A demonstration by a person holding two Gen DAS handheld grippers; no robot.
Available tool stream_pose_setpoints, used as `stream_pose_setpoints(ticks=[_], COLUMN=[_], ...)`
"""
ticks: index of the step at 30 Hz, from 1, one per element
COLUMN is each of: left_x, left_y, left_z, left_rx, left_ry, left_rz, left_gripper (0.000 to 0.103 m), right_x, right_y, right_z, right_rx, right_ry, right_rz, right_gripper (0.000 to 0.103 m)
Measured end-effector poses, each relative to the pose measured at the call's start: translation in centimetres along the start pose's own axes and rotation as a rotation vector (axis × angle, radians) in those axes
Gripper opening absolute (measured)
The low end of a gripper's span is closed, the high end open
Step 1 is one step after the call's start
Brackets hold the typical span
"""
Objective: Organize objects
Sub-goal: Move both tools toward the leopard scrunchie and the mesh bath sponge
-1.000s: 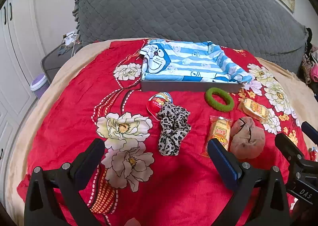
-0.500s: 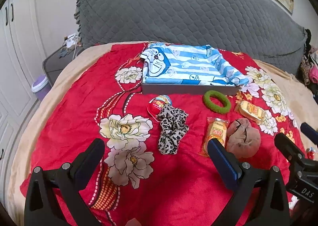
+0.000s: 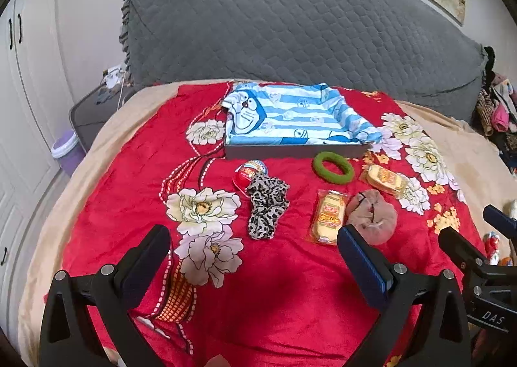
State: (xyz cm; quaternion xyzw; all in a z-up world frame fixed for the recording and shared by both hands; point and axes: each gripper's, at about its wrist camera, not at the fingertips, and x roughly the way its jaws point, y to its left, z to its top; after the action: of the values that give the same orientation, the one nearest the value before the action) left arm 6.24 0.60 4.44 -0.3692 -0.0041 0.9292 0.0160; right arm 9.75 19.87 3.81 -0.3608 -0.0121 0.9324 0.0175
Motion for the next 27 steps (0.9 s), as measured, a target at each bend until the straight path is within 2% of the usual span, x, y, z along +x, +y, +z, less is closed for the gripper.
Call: stream_pose_setpoints(ticks=[13, 27], left_x=[-2.9, 0.8], left_y=[-0.5, 0.1], left_z=[-0.9, -1.3], left_rx=[0.031, 0.004], left_ry=[0.001, 0.059], left_rz=[-0.006, -0.005], left_gripper=[0.103, 0.103], right_x=[-1.9, 1.5], right_y=[-0.1, -0.3], right_z=[-0.9, -1.6], right_rx=[-0.004, 0.014], right_ry=[0.037, 0.092], right_rz=[0.004, 0.007], right_gripper=[0.103, 0.103])
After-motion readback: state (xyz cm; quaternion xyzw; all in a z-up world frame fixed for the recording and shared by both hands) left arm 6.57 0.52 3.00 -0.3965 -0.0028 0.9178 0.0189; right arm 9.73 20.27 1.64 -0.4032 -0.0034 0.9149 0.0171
